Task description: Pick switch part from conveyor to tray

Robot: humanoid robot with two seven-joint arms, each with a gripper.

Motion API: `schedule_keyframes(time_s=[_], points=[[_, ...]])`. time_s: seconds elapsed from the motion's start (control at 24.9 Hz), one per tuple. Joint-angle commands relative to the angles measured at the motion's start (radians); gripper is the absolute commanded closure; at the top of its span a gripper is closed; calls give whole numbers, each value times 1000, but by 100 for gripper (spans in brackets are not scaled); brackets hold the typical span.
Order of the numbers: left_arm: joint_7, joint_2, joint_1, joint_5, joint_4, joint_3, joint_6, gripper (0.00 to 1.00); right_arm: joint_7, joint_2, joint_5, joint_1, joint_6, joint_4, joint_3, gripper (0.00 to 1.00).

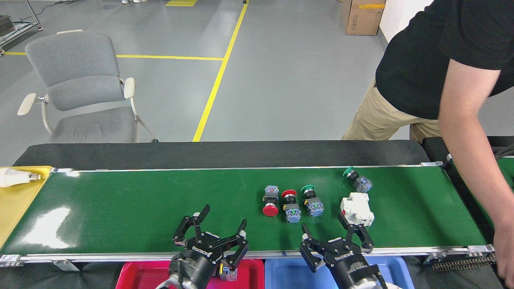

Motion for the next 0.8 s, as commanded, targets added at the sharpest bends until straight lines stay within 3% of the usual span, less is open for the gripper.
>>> schedule_keyframes(time_s=[0.0, 0.32, 0.48, 0.52, 0.6, 0.64, 0.72, 0.76], points=[[2, -13, -24, -2, 31, -26, 43, 0, -2, 8, 0, -34, 28, 17, 15, 1], [3, -19, -93, 3, 125, 2, 56, 0, -3, 60, 5, -129, 31, 152, 69, 1], [3, -16, -133, 4, 166, 10, 82, 0, -2, 70, 3, -238, 43, 290, 127, 2], [3, -16, -138, 6, 168, 11, 80, 0, -2, 70, 3, -264, 69, 328, 144, 7], [3, -16, -142, 4, 171, 11, 82, 0, -2, 63, 3, -299, 100, 370, 188, 38], [2, -16, -144, 4, 177, 11, 83, 0, -3, 57, 2, -316, 100, 382, 211, 67], [3, -16, -149, 4, 189, 23, 86, 0, -5, 48, -2, -319, 95, 382, 221, 89], [3, -16, -150, 4, 197, 33, 88, 0, -6, 47, -2, -319, 95, 382, 222, 95]])
